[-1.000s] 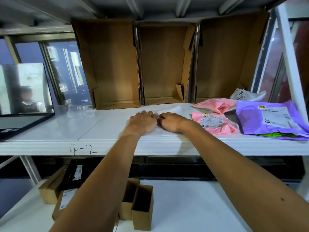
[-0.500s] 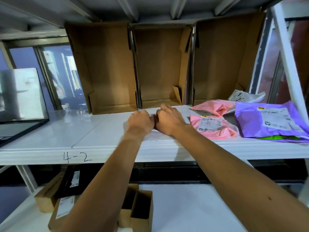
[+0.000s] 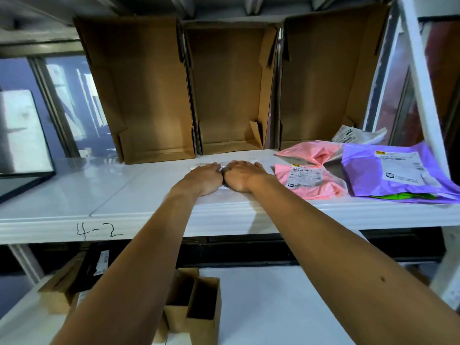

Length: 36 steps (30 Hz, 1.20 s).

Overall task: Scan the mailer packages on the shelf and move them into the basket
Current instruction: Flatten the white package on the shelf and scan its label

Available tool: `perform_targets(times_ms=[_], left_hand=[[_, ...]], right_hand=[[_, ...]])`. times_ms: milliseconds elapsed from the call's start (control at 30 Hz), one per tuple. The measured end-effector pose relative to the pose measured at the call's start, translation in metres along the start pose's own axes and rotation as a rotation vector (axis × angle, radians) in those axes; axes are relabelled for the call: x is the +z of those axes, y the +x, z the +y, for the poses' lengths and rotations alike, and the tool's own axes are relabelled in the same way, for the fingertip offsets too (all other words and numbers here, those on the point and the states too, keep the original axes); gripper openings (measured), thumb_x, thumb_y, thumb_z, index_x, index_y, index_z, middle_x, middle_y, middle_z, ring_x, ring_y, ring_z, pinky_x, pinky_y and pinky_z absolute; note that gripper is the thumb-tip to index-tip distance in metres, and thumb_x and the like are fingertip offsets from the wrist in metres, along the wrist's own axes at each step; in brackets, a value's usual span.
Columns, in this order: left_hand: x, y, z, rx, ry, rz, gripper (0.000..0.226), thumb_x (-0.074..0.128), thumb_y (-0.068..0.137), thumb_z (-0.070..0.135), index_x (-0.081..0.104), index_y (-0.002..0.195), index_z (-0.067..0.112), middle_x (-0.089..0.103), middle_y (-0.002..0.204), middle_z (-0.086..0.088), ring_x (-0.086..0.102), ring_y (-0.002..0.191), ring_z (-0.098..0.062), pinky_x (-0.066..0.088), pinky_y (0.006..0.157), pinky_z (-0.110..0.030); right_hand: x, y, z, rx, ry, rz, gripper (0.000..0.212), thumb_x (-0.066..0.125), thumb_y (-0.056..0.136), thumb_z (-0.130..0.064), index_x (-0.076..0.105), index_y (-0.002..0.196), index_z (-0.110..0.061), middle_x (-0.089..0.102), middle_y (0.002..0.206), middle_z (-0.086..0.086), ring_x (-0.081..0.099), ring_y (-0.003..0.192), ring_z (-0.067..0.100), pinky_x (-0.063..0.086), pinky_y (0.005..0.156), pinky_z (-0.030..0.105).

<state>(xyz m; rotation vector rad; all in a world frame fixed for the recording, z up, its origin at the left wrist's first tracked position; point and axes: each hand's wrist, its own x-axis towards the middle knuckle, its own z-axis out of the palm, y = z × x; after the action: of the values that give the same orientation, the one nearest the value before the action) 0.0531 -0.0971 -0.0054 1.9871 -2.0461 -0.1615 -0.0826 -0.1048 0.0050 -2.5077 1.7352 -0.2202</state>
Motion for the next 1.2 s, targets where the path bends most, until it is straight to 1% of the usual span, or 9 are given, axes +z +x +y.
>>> perform_targets(times_ms=[133,367,600,833,900,967,1067,1133,1200], left_hand=[[-0.001,0.002,0.002,-0.059,0.073,-0.058,0.061,0.027,0.101,0.038,0.020,0.159,0.019,0.012,0.167,-0.001,0.013,0.153,-0.018,0.013,0.124,-0.039],[-0.005,-0.010,0.006,-0.172,0.071,-0.087,0.067,0.022,0.100,0.052,0.007,0.160,0.028,-0.004,0.168,0.003,-0.001,0.154,-0.018,0.005,0.124,-0.045],[-0.004,-0.009,0.005,-0.233,0.086,-0.077,0.070,0.019,0.099,0.061,0.007,0.160,0.029,-0.004,0.168,0.004,-0.002,0.154,-0.016,0.003,0.124,-0.046],[-0.003,-0.007,0.002,-0.232,0.053,-0.080,0.068,0.020,0.100,0.058,0.008,0.160,0.030,-0.003,0.168,0.003,0.001,0.154,-0.017,0.004,0.124,-0.047],[-0.003,-0.005,0.002,-0.239,0.054,-0.050,0.067,0.021,0.099,0.057,0.014,0.160,0.029,0.003,0.168,0.001,0.007,0.154,-0.019,0.009,0.123,-0.047],[-0.003,-0.004,0.002,-0.217,0.097,0.013,0.063,0.024,0.097,0.052,0.035,0.153,0.025,0.027,0.163,-0.006,0.028,0.147,-0.025,0.025,0.117,-0.046],[-0.003,-0.012,0.005,-0.114,0.111,0.244,0.046,0.031,0.093,0.040,0.066,0.111,0.016,0.064,0.123,-0.015,0.056,0.113,-0.036,0.046,0.094,-0.042],[-0.004,-0.022,0.012,-0.051,0.106,0.378,0.038,0.039,0.095,0.033,0.069,0.100,0.010,0.067,0.109,-0.019,0.059,0.102,-0.040,0.051,0.088,-0.041],[-0.004,-0.029,0.018,-0.037,0.167,0.406,0.037,0.043,0.097,0.031,0.068,0.106,0.006,0.065,0.111,-0.021,0.058,0.104,-0.042,0.047,0.088,-0.041]], right_hand=[[0.001,0.005,0.000,0.082,0.025,-0.026,0.064,0.025,0.096,-0.047,0.031,0.155,-0.022,0.023,0.164,0.004,0.021,0.149,0.026,0.014,0.120,0.054],[-0.003,0.002,0.001,0.173,0.076,-0.004,0.068,0.030,0.098,-0.051,0.031,0.154,-0.013,0.026,0.163,0.007,0.025,0.148,0.027,0.020,0.120,0.050],[0.000,0.007,0.004,0.294,0.042,-0.008,0.074,0.032,0.097,-0.055,0.022,0.157,-0.012,0.015,0.166,0.006,0.016,0.151,0.026,0.011,0.119,0.050],[-0.002,0.003,0.004,0.279,0.063,-0.007,0.073,0.034,0.099,-0.053,0.023,0.157,-0.011,0.016,0.165,0.007,0.015,0.151,0.026,0.010,0.119,0.050],[-0.002,0.002,0.004,0.272,0.070,0.010,0.071,0.034,0.099,-0.053,0.028,0.156,-0.012,0.020,0.164,0.007,0.020,0.150,0.027,0.013,0.119,0.050],[-0.003,0.002,0.004,0.263,0.076,0.023,0.070,0.036,0.098,-0.053,0.032,0.154,-0.012,0.024,0.163,0.008,0.023,0.149,0.028,0.015,0.118,0.050],[-0.003,0.003,0.004,0.258,0.081,0.030,0.069,0.038,0.096,-0.054,0.037,0.152,-0.013,0.029,0.161,0.008,0.027,0.147,0.029,0.018,0.116,0.049],[-0.004,0.004,0.004,0.254,0.076,0.031,0.067,0.039,0.096,-0.055,0.041,0.150,-0.015,0.032,0.159,0.009,0.029,0.145,0.030,0.022,0.114,0.049],[-0.004,0.003,0.004,0.244,0.068,0.034,0.064,0.038,0.096,-0.051,0.042,0.148,-0.015,0.035,0.157,0.010,0.031,0.143,0.030,0.024,0.113,0.048]])
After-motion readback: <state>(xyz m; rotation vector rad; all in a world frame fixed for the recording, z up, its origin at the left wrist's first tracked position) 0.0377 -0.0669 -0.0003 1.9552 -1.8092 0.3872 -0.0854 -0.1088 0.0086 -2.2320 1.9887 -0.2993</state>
